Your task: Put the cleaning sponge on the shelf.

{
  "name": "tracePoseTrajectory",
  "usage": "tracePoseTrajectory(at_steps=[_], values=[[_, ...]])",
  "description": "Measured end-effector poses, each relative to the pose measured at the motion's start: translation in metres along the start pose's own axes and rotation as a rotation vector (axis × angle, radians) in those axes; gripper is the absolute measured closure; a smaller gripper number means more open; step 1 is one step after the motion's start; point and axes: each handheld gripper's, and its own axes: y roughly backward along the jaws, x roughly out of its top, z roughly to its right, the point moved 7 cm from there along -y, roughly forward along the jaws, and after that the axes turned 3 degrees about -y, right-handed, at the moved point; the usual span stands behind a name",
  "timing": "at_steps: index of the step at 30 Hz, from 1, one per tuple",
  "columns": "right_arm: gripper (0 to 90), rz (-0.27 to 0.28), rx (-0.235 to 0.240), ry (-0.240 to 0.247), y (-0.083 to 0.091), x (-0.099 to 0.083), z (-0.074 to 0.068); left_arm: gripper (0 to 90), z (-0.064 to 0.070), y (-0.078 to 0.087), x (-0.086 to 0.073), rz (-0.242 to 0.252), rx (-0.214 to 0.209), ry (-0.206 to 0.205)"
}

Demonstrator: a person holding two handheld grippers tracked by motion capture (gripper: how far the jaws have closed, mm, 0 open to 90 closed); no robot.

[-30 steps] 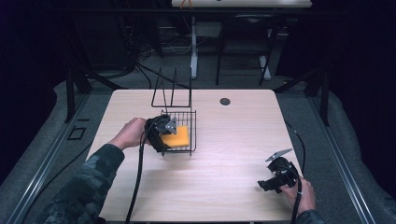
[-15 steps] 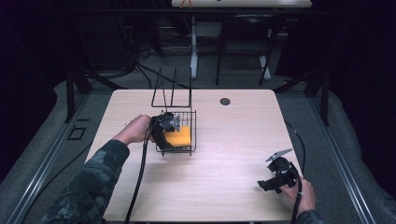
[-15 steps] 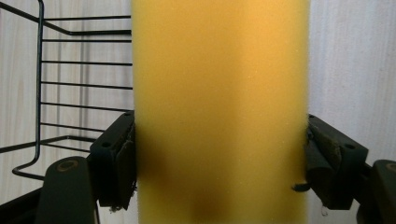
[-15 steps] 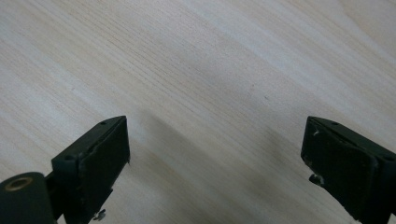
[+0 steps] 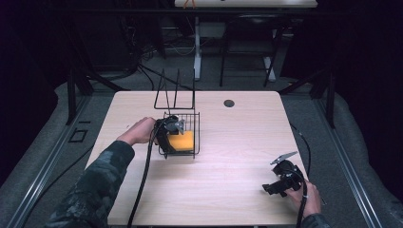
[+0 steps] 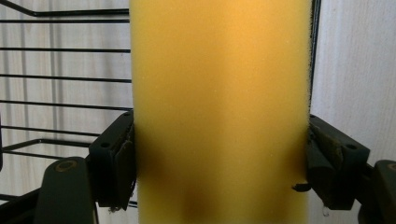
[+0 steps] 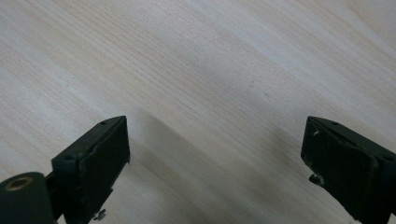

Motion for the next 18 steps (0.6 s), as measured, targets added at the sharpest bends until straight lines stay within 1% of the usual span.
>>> tracePoseTrajectory(at_steps=[1, 3, 4, 5, 7, 9, 11, 12, 14, 16, 17, 18], values=[[7.5, -0.001, 0.0, -0.002, 0.0, 0.0, -0.0001, 22.6, 0.0001, -0.0004, 0.0001, 0.0, -0.005, -0.001], [7.5, -0.007, -0.004, 0.011, 0.001, -0.0005, 0.0007, 22.0, 0.0005, -0.001, 0.0005, -0.005, -0.01, -0.008], [7.5, -0.007, -0.003, 0.001, 0.0015, -0.0004, -0.0005, 21.4, 0.0004, -0.0014, 0.0009, -0.007, -0.011, -0.012], [7.5, -0.005, -0.009, 0.004, 0.0019, -0.0003, -0.0001, 20.3, 0.0008, -0.0017, 0.0014, -0.003, -0.012, -0.012], [7.5, -0.003, 0.0, -0.003, 0.0015, -0.0002, -0.0012, 17.2, -0.0002, -0.0015, 0.0019, -0.006, -0.006, -0.014], [7.5, -0.007, -0.005, -0.002, 0.0017, -0.0005, -0.0004, 14.3, -0.0008, -0.0014, 0.0022, -0.006, 0.0, -0.023], [7.5, -0.008, -0.005, 0.002, 0.0013, -0.0006, 0.0, 14.1, -0.0017, -0.0013, 0.0017, -0.013, 0.015, -0.025], [7.5, -0.007, -0.002, -0.003, 0.0017, -0.0005, -0.0006, 13.1, -0.0021, -0.0009, 0.0017, -0.007, 0.019, -0.024], [7.5, -0.006, -0.001, -0.004, 0.0019, -0.0004, -0.0005, 10.4, -0.0039, 0.0008, 0.0007, -0.006, 0.043, -0.025], [7.5, -0.006, 0.0, -0.002, 0.0019, -0.0005, -0.0001, 7.5, -0.0038, 0.0028, 0.0002, 0.008, 0.052, -0.012], [7.5, -0.006, 0.0, -0.002, 0.0019, -0.0006, 0.0, 6.4, -0.0048, 0.0044, -0.0006, 0.005, 0.064, -0.016], [7.5, -0.006, 0.0, -0.001, 0.0019, -0.0006, 0.0, 5.7, -0.0045, 0.0051, -0.0009, 0.012, 0.067, -0.006]])
